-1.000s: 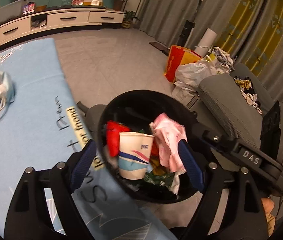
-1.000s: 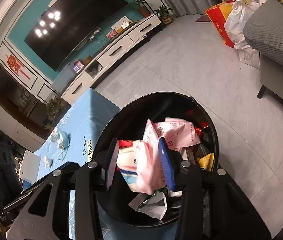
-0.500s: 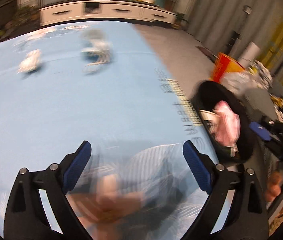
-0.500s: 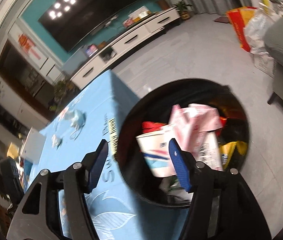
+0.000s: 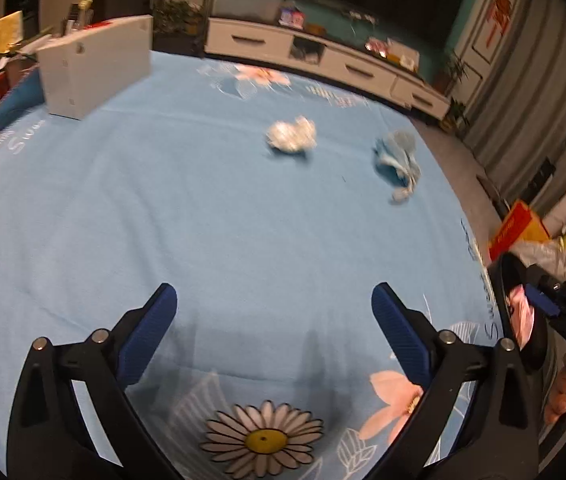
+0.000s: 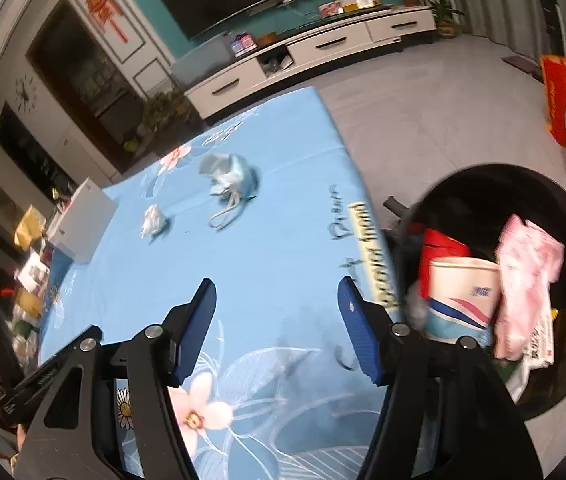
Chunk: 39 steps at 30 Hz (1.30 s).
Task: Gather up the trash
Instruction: 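Move both open tools back over the white tissue and blue mask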
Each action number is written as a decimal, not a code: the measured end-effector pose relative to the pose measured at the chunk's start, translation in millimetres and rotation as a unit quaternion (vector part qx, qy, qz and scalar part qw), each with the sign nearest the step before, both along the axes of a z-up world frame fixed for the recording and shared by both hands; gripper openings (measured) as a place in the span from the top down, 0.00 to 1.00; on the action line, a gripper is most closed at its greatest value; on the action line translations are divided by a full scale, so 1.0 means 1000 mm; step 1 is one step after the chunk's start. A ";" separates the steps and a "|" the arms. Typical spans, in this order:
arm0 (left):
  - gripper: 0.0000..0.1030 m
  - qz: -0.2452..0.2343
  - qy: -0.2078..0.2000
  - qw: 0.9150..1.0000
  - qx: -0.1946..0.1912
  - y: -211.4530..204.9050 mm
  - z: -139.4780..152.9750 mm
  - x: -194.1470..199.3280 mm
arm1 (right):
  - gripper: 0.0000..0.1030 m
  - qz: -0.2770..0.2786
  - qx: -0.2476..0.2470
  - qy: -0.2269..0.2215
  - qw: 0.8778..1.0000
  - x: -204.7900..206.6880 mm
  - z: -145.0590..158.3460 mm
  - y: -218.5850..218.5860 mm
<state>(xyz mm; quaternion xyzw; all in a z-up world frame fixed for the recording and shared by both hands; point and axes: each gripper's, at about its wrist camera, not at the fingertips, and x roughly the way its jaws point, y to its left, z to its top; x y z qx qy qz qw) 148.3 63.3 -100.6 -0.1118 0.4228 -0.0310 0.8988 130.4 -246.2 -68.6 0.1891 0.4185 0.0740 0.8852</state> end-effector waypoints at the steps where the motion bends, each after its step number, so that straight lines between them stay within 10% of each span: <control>1: 0.05 0.004 -0.007 1.000 -0.005 0.004 0.002 0.000 | 0.39 0.003 -0.004 0.001 1.000 0.003 0.001 0.005; 20: 0.03 0.017 -0.009 1.000 -0.017 0.041 0.001 0.042 | 0.13 0.037 -0.082 -0.006 0.996 0.063 0.009 0.081; 39: 0.03 -0.019 -0.014 1.000 0.014 0.009 0.001 0.093 | 0.12 0.047 -0.103 -0.001 0.994 0.114 -0.010 0.083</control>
